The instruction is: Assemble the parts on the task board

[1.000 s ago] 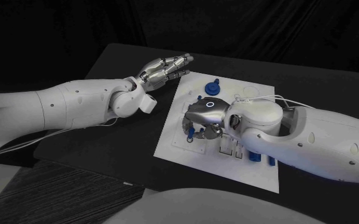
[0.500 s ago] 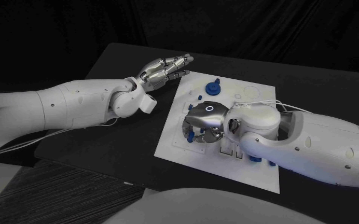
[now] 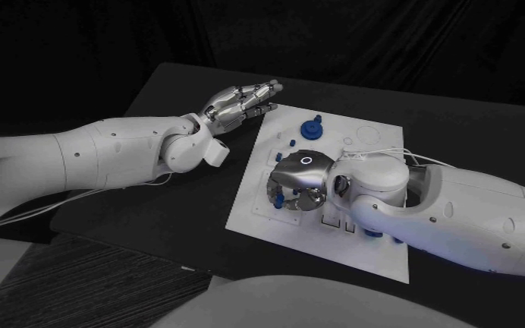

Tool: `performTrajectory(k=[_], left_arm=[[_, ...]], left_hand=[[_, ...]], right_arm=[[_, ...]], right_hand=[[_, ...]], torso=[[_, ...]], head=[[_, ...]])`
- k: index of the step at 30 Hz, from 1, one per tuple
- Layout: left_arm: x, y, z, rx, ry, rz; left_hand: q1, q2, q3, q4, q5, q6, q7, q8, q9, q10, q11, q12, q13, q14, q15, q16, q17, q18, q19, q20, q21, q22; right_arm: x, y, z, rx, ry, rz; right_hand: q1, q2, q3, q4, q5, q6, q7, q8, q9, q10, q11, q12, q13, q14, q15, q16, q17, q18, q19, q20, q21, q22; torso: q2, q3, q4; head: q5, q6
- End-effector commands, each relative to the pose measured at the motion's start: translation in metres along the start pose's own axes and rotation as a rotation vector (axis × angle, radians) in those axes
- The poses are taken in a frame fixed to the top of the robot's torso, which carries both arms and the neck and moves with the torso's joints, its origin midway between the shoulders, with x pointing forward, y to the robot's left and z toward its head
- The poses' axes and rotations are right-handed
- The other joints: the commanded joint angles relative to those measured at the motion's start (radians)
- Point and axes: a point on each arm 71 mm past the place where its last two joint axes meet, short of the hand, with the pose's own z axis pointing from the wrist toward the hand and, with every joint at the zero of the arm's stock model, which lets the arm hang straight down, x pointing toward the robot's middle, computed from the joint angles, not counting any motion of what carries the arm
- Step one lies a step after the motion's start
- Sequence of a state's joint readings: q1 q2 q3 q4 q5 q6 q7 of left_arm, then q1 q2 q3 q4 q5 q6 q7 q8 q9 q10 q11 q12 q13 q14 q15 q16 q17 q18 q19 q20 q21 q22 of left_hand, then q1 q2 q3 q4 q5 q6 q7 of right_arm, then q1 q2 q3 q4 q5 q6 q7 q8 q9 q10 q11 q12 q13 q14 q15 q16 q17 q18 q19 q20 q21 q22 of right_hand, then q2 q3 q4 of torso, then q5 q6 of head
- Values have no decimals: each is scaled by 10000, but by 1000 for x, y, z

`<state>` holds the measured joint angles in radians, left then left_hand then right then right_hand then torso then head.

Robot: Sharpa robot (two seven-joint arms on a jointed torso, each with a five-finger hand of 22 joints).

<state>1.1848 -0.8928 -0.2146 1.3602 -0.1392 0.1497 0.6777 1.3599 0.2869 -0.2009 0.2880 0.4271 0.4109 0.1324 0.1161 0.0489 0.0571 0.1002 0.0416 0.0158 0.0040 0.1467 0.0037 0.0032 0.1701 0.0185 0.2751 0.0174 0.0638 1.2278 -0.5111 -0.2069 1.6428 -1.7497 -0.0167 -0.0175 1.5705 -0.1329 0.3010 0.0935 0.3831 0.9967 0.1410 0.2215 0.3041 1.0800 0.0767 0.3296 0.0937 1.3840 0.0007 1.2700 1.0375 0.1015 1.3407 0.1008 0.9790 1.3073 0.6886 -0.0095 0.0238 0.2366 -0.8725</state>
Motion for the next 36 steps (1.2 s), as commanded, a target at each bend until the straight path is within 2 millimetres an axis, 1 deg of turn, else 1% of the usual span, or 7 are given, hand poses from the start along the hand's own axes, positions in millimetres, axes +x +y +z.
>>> performTrajectory(k=[1, 5, 14, 23, 26, 28, 36], left_arm=[[1, -4, 0, 689, 68, -144], [1, -4, 0, 656, 67, -148], [0, -3, 0, 593, 58, -150], [-1, -2, -1, 552, 38, -143], [-1, -2, -2, 540, 29, -139], [-1, -2, -1, 533, 24, -134], [-1, -1, -1, 514, 45, -144]], left_hand=[[80, 16, 19, -27, 63, 22, 42, 56, 6, -4, 82, 50, 11, 17, -30, 5, -5, 105, 5, 100, -20, 8], [96, 18, 33, -29, 77, 26, 44, 59, 7, -13, 84, 44, 9, 22, -20, 9, -3, 105, 10, 110, -16, 21], [104, 20, 40, -28, 80, 31, 46, 62, 8, -20, 86, 39, 8, 20, -13, 8, -4, 104, 15, 116, -13, 31], [112, 23, 52, -22, 77, 41, 53, 68, 10, -26, 94, 35, 7, 18, -9, 6, -5, 107, 30, 118, -1, 71], [113, 23, 55, -21, 77, 46, 55, 70, 10, -28, 97, 34, 7, 17, -9, 5, -6, 108, 35, 116, 3, 84], [115, 24, 57, -19, 77, 48, 57, 71, 11, -30, 100, 33, 6, 17, -10, 5, -6, 110, 39, 114, 6, 92], [117, 23, 60, -17, 74, 49, 60, 73, 11, -34, 103, 30, 6, 15, -13, 4, -6, 113, 40, 110, 6, 89]], right_arm=[[2, 1, 0, 58, 115, -22], [4, 1, 0, 97, 274, -10], [8, 0, 0, 367, 551, 24], [10, -5, -4, 716, 590, 52], [8, -8, -9, 742, 210, 94], [3, -11, -16, 615, -458, 95], [-43, -20, -62, 346, -3537, 209]], right_hand=[[-135, -38, 77, 9, -110, -178, -18, -125, -46, -225, 54, -97, 14, -122, 15, -77, -60, 127, -135, 25, -113, 1125], [-347, -143, 124, 10, -434, -582, -96, -453, -176, -697, 111, -223, 28, -281, -23, -171, -205, 185, -327, 22, -377, 1054], [-959, -364, -422, 55, -1585, -2300, -743, -1466, -695, -2769, 378, -401, 166, -852, 101, -513, -767, 327, -923, 139, -1433, 807], [-782, -353, -1520, 509, -2059, -2989, -1049, -1526, -1103, -4258, 464, -99, 270, -1335, 218, -685, -1172, 454, -1335, 269, -2338, 644], [-158, -954, -2212, 1857, -2252, -4448, -1219, -1644, -1623, -5322, 491, -107, 140, -1628, 279, -825, -1469, 539, -1607, 292, -2963, 531], [-202, -1270, -2573, 2052, -2443, -4951, -1281, -1679, -1807, -5734, 487, -63, 76, -1782, 282, -877, -1588, 566, -1771, 329, -3281, 475], [-1021, -1176, -2542, 2048, -2830, -4158, -1072, -1424, -1758, -5503, 481, 635, 165, -1502, 266, -468, -1140, 570, -1587, 327, -3237, 509]], torso=[[-6, 0, 0], [-6, -1, -5], [-6, -1, -2], [-5, -1, -2], [-12, -1, 1], [-10, -4, 7], [-16, -4, -4]], head=[[-14, -1], [-21, -1], [-30, -1], [-30, -1], [-45, -1], [-51, -1], [-180, -1]])
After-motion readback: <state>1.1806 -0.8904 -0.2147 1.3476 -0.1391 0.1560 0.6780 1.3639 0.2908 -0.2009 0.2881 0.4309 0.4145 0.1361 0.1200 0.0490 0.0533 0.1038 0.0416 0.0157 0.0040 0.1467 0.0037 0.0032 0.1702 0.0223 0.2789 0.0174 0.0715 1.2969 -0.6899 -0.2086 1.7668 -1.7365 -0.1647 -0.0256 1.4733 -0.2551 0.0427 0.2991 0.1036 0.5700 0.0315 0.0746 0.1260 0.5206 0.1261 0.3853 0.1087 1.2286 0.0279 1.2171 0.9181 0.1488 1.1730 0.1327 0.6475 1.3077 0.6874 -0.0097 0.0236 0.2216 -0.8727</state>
